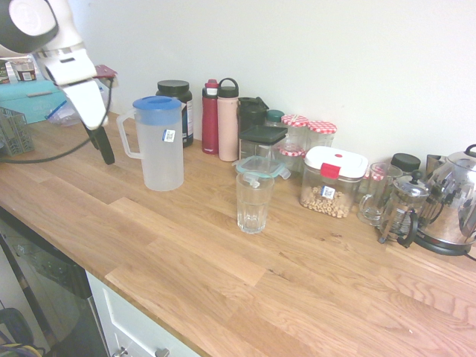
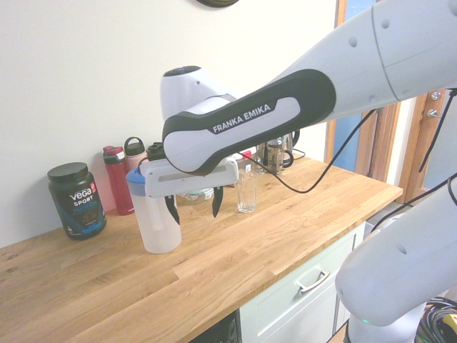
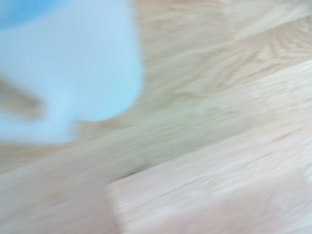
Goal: Pour me some water
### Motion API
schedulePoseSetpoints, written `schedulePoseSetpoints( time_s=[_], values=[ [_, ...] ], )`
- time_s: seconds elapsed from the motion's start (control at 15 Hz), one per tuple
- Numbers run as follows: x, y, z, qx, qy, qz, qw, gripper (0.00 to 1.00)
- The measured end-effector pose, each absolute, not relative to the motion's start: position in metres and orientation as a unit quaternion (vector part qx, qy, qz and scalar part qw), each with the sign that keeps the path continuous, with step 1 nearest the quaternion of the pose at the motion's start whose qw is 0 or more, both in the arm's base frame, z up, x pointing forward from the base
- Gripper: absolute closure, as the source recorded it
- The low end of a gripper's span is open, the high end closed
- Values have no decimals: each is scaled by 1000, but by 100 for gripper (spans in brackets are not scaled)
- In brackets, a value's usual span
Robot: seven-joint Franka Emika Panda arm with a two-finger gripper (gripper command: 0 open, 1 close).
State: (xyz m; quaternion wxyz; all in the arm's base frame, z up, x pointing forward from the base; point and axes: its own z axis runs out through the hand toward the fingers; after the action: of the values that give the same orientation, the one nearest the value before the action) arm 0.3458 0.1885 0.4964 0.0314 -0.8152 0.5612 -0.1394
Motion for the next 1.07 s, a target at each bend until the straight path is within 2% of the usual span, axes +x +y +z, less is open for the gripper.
schedulePoseSetpoints(
  time_s=[0.27,0.67,0.73,1.07],
  values=[
    [346,234,516,-804,553,-214,43,0],
    [411,253,507,-794,549,-258,36,0],
    [419,256,504,-793,549,-261,37,100],
    [449,263,484,-787,555,-266,39,100]
  ],
)
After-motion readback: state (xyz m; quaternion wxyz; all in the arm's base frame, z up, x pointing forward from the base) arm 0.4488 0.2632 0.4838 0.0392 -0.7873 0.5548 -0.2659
